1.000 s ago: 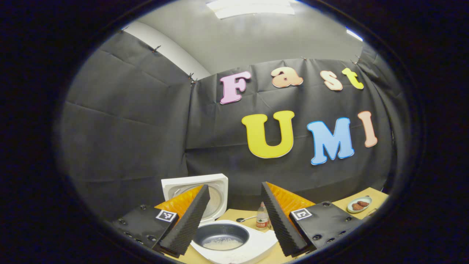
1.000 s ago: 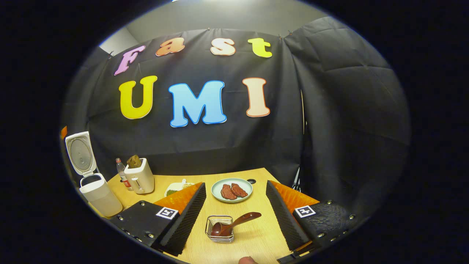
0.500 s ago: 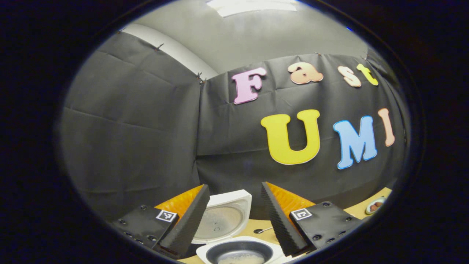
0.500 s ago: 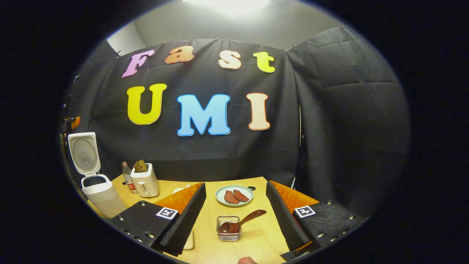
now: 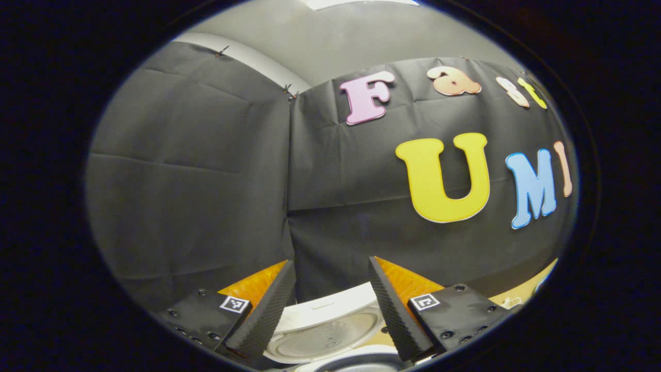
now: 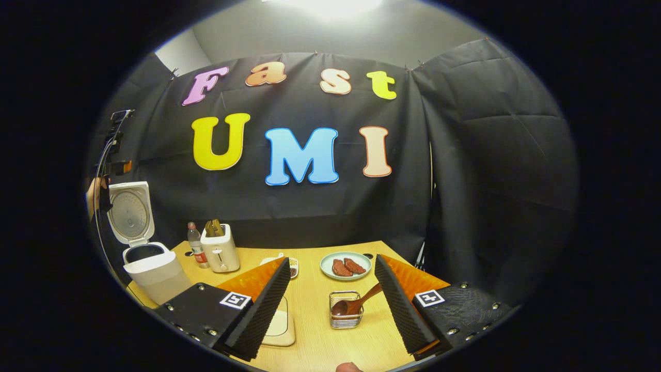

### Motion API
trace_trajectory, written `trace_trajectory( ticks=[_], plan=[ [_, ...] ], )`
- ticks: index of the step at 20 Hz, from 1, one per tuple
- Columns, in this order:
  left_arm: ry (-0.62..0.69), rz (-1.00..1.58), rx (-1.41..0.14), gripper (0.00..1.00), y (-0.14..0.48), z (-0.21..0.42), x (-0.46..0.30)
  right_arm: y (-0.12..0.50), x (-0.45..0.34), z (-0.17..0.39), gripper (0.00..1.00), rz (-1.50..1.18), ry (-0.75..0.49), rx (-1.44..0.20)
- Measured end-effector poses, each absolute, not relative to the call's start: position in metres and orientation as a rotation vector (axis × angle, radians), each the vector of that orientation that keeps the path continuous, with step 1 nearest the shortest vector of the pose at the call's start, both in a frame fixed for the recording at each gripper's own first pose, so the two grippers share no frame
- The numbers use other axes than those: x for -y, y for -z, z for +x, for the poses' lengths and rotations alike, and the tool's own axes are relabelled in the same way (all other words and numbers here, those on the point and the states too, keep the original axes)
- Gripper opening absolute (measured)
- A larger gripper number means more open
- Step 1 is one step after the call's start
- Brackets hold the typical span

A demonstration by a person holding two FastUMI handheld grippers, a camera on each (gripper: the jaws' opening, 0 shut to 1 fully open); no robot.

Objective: Close the left gripper, press the button to open the rice cooker; take a wooden spoon from the chopstick holder with the right hand, scoop a spoonful of rice and pour it into the rice cooker, then put the wooden spoon back into the chopstick holder.

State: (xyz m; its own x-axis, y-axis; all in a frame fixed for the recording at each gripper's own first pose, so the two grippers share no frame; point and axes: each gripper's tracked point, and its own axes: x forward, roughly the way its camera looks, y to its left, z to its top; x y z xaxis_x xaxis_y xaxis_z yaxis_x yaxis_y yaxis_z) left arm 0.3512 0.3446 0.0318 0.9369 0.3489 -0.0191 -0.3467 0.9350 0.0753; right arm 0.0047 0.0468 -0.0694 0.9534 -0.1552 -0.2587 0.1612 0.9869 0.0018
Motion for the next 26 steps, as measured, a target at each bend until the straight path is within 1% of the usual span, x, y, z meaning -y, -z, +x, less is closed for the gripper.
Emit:
trace_trajectory(
  ticks=[2,6,8,9,10,11,12,14,15,16,17,18,19,20,22,24,25,26],
  plan=[
    [-0.368,0.067,-0.079,0.97,-0.017,0.366,-0.358,0.074,-0.052,0.001,1.00,0.019,0.154,-0.277],
    [-0.408,0.058,-0.130,0.98,0.007,0.379,-0.384,0.082,-0.069,-0.006,1.00,0.007,0.103,-0.307],
    [-0.421,0.030,-0.155,0.99,0.018,0.383,-0.388,0.082,-0.075,-0.007,1.00,-0.017,0.081,-0.310],
    [-0.420,0.007,-0.195,0.99,0.028,0.382,-0.388,0.078,-0.080,-0.007,1.00,-0.011,0.060,-0.300],
    [-0.424,0.011,-0.173,0.99,0.025,0.381,-0.392,0.073,-0.085,-0.007,1.00,0.002,0.041,-0.283],
    [-0.424,0.006,-0.183,0.99,0.026,0.384,-0.393,0.069,-0.089,-0.006,1.00,0.012,0.028,-0.269],
    [-0.431,0.001,-0.186,0.96,0.027,0.380,-0.392,0.069,-0.088,-0.007,1.00,0.013,0.020,-0.262],
    [-0.434,-0.011,-0.197,0.96,0.027,0.380,-0.391,0.070,-0.091,-0.007,1.00,0.014,-0.007,-0.260],
    [-0.432,-0.019,-0.205,0.97,0.028,0.379,-0.390,0.070,-0.093,-0.007,0.97,0.021,-0.028,-0.261],
    [-0.428,-0.028,-0.211,0.96,0.028,0.380,-0.390,0.071,-0.095,-0.006,1.00,0.029,-0.046,-0.262],
    [-0.423,-0.034,-0.218,0.96,0.028,0.379,-0.388,0.072,-0.094,-0.006,1.00,0.033,-0.055,-0.267],
    [-0.416,-0.040,-0.225,0.95,0.027,0.380,-0.389,0.074,-0.091,-0.006,0.97,0.034,-0.062,-0.271],
    [-0.412,-0.046,-0.233,0.96,0.025,0.379,-0.387,0.074,-0.089,-0.005,0.97,0.035,-0.068,-0.272],
    [-0.405,-0.051,-0.239,0.96,0.026,0.379,-0.385,0.074,-0.087,-0.005,1.00,0.039,-0.074,-0.272],
    [-0.389,-0.058,-0.248,0.96,0.022,0.377,-0.382,0.071,-0.083,-0.002,1.00,0.054,-0.095,-0.264],
    [-0.377,-0.062,-0.249,0.96,0.017,0.366,-0.371,0.071,-0.078,0.001,1.00,0.053,-0.113,-0.267],
    [-0.370,-0.063,-0.251,0.98,0.018,0.360,-0.362,0.070,-0.075,0.002,1.00,0.047,-0.119,-0.266],
    [-0.361,-0.067,-0.251,0.96,0.020,0.352,-0.353,0.070,-0.073,0.004,1.00,0.043,-0.127,-0.265]
  ],
)
